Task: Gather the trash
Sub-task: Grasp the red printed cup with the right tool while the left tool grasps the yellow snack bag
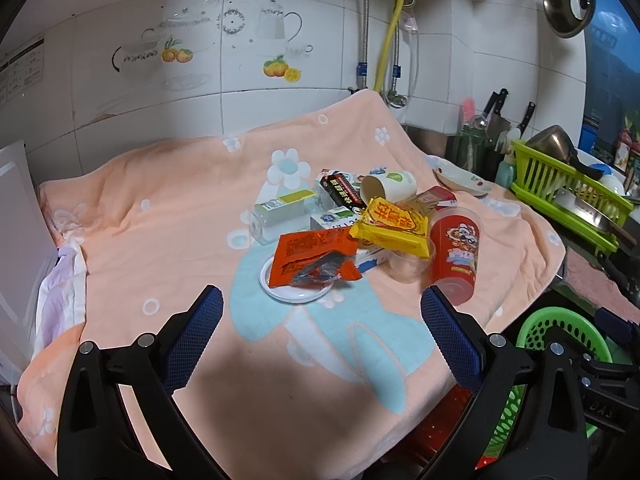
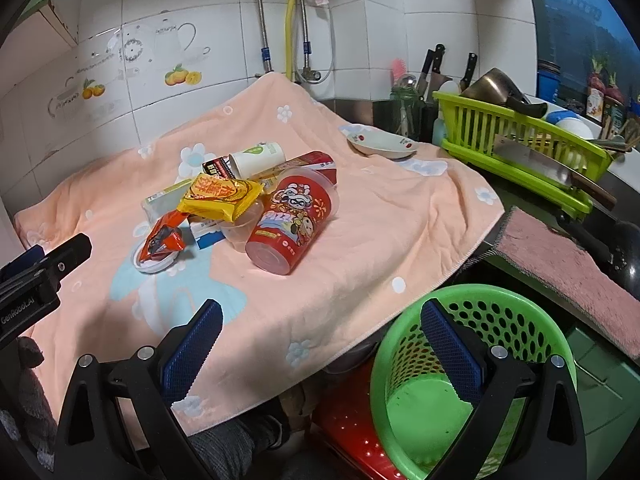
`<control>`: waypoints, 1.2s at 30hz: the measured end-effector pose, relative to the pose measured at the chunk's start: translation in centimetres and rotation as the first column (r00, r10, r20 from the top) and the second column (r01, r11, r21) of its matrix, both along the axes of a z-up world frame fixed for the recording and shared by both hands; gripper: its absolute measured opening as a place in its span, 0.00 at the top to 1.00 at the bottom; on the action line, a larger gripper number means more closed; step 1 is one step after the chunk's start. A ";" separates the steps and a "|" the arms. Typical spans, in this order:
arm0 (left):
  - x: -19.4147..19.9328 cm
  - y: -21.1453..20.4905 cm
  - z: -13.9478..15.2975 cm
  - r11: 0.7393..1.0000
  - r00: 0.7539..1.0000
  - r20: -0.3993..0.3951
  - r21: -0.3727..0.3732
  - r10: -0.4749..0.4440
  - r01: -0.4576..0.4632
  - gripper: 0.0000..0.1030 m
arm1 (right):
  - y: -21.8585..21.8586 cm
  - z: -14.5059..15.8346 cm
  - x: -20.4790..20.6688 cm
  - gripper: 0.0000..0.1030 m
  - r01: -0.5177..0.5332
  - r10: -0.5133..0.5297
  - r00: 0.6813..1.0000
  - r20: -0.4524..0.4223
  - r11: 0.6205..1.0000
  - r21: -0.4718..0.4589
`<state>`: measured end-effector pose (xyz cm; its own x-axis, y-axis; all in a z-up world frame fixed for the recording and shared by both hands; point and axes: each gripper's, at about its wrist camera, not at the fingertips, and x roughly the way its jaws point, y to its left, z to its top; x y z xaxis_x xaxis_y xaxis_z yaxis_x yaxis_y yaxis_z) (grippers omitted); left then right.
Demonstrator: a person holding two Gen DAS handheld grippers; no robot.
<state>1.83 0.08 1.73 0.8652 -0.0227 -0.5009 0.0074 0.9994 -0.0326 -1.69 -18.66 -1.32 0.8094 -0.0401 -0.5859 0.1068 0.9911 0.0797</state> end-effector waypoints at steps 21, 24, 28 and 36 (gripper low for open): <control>3.5 2.8 -0.6 1.000 0.999 -0.046 -0.009 0.028 -0.029 0.11 | -1.3 -0.5 15.2 0.07 -0.086 0.109 0.977 -0.182 0.988 0.131; 4.0 2.9 -0.7 1.000 0.999 -0.046 -0.010 0.019 -0.020 0.12 | -1.7 -0.9 17.1 0.08 -0.072 0.102 0.972 -0.210 0.987 0.146; 4.8 3.0 -0.8 1.000 0.999 -0.053 -0.021 -0.005 0.003 0.16 | -2.8 -1.9 19.6 0.12 -0.039 0.091 0.962 -0.256 0.979 0.201; 7.6 2.2 -0.2 0.995 0.993 -0.068 -0.043 -0.092 0.089 0.20 | -4.0 -3.9 22.9 0.16 0.010 0.098 0.940 -0.327 0.949 0.314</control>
